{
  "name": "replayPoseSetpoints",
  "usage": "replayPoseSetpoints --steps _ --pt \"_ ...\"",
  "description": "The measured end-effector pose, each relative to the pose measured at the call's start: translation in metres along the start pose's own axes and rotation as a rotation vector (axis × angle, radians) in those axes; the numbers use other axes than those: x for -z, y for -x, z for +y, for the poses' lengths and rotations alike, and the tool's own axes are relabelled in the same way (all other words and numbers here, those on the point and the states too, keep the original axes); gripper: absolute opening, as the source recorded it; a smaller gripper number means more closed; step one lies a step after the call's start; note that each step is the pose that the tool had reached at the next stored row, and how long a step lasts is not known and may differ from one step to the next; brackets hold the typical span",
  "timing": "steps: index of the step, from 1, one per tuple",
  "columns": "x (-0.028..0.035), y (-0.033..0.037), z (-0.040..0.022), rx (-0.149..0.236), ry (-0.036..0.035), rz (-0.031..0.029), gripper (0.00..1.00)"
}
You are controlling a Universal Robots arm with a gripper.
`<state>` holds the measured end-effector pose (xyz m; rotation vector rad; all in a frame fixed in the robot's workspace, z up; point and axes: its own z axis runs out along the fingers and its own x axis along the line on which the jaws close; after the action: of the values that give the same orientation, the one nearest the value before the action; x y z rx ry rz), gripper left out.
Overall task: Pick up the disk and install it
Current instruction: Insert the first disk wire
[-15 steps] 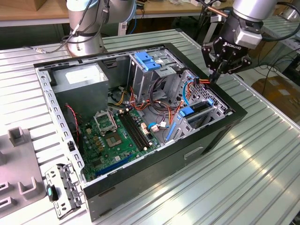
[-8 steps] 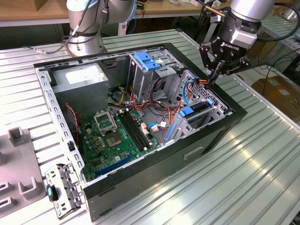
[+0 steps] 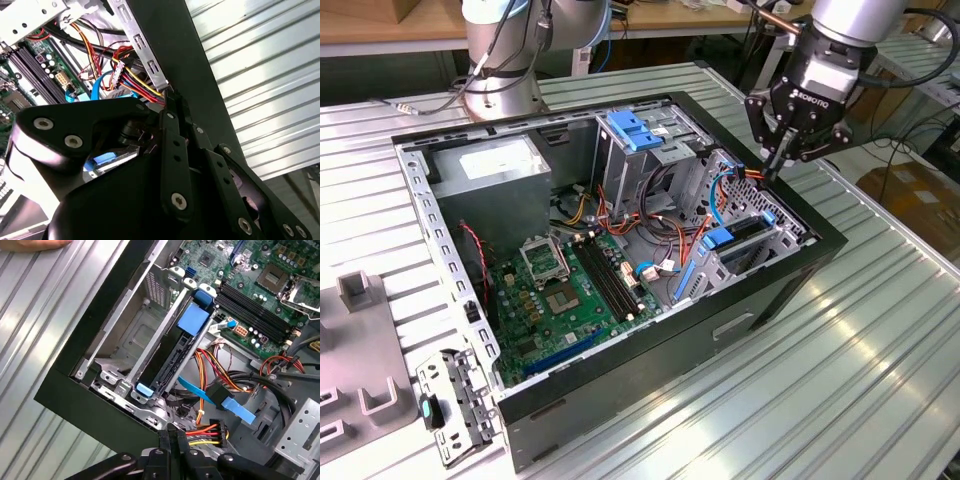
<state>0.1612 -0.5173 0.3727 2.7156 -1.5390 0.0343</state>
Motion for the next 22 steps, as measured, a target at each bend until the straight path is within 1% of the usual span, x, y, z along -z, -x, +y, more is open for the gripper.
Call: replayPoseSetpoints --steps 1,4,5,6,8,10,12,13,16,21,22 --pt "0.0 0.0 0.0 -0.014 0.0004 -0.0001 0.17" --pt "-0.0001 0.0 0.0 -0.081 0.0024 -0.0005 0.17" --pt "-0.0003 0.0003 0.0007 -0.093 0.0026 -0.0009 0.17" --pt "-0.0002 0.0009 0.0021 -0.094 0.0027 -0.0008 0.17" --pt "-0.0002 0.0014 0.0029 -0.096 0.0027 -0.0008 0.17" --pt "-0.0002 0.0014 0.003 -0.121 0.0035 -0.0009 0.17" --pt "-0.0001 0.0015 0.003 -0.17 0.0049 -0.0012 0.17" --pt "-0.0001 0.0015 0.003 -0.182 0.0052 -0.0013 0.17" --pt "-0.0001 0.0015 0.003 -0.234 0.0068 -0.0015 0.17" --pt "-0.0005 0.0015 0.003 -0.359 0.0104 -0.0025 0.17" --pt "-0.0006 0.0015 0.003 -0.376 0.0109 -0.0025 0.17"
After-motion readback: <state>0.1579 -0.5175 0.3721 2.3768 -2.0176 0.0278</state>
